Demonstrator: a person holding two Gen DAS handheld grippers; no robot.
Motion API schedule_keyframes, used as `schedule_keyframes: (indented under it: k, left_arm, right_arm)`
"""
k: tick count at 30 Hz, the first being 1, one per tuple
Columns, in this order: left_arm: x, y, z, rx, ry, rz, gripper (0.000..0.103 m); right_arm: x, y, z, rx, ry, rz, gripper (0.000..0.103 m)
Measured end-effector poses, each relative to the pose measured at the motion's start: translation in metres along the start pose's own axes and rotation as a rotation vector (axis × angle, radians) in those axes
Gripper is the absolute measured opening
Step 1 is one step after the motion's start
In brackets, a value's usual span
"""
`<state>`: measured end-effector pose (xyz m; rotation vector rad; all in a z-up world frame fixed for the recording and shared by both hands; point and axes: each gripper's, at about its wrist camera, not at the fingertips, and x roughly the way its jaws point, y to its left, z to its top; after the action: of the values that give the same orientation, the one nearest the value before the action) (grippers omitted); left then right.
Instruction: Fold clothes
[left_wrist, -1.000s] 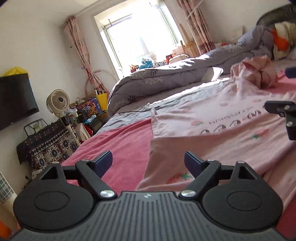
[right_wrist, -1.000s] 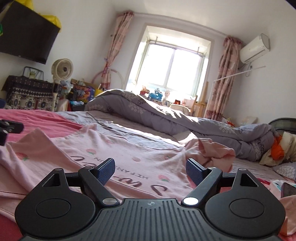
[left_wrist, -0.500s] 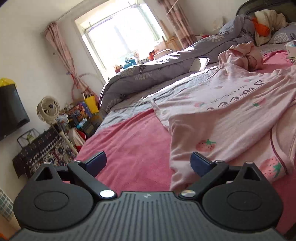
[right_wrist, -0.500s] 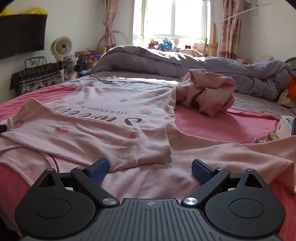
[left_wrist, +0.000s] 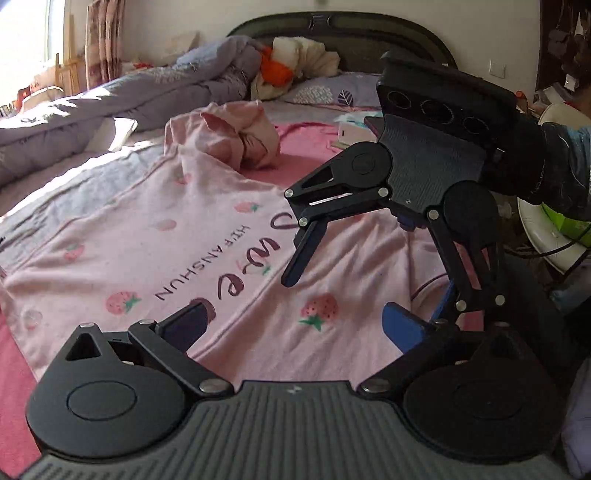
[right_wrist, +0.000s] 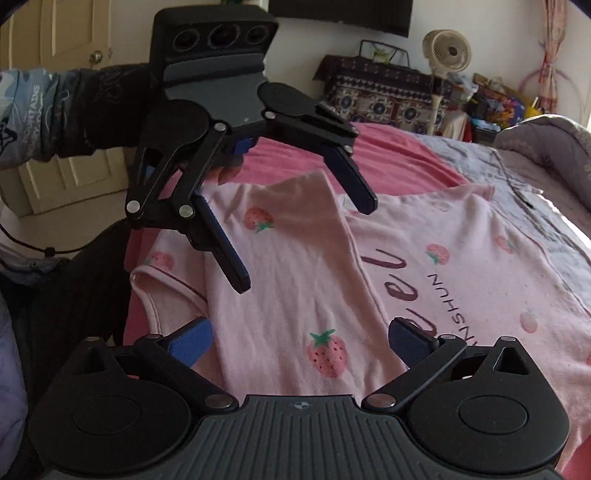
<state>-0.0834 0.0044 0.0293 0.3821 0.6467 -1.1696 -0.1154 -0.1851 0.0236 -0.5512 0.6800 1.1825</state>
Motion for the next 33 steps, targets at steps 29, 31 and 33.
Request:
schedule_keyframes:
  k: [29, 31, 33]
  left_arm:
    - [-0.077, 0.032, -0.099, -0.092, -0.012, 0.038, 0.103]
    - [-0.078, 0.033, -0.100, -0.102, -0.013, 0.037, 0.103]
    - [-0.078, 0.034, -0.101, -0.106, -0.015, 0.034, 0.103]
  right_arm:
    - [0.011, -0.017, -0.031, 0.042, -0.144, 0.079, 0.103]
    - [0.010, -0.018, -0.030, 0.038, -0.127, 0.083, 0.103]
    - [0.002, -0.017, -0.033, -0.005, -0.095, 0.080, 0.103]
